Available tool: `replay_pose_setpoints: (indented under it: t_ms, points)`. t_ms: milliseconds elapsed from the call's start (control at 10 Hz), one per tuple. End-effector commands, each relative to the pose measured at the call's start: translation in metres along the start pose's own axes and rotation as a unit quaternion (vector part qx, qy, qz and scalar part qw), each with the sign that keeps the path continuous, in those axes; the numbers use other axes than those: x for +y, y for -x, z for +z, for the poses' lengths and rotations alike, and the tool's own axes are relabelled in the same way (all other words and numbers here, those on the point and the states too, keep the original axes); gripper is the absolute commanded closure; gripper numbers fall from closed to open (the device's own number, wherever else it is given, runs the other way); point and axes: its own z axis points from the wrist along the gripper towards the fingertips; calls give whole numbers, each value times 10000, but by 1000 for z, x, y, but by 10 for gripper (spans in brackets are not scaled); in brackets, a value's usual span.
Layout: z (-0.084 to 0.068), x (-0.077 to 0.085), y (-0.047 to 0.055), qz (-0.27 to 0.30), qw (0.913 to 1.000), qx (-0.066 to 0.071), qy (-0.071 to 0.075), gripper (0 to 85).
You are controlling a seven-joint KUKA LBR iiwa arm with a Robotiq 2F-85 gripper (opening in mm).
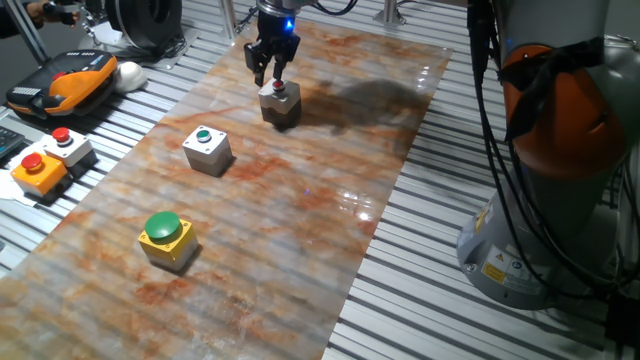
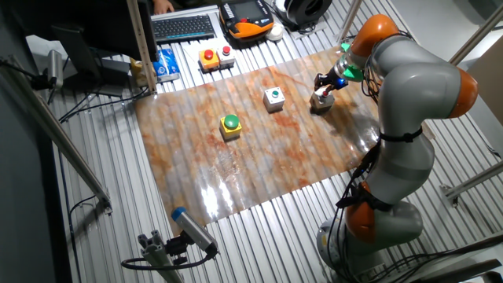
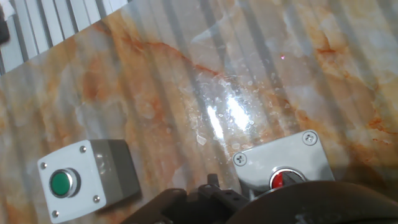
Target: Press three buttons from left to right in sequence
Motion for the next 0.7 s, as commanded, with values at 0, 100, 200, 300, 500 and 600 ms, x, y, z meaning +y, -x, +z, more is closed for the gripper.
replay_pose_setpoints:
  t_ms: [0,100,200,300,500,600]
  points:
    - [1,0,0,-6,10000,-7,0,340]
    - [2,0,0,-6,10000,-7,0,340]
    - [3,0,-1,-9,10000,-18,8,340]
    - [5,0,-1,-11,10000,-25,8,340]
    - [6,0,-2,-11,10000,-26,23,340]
    - [6,-1,-2,-11,10000,-26,23,340]
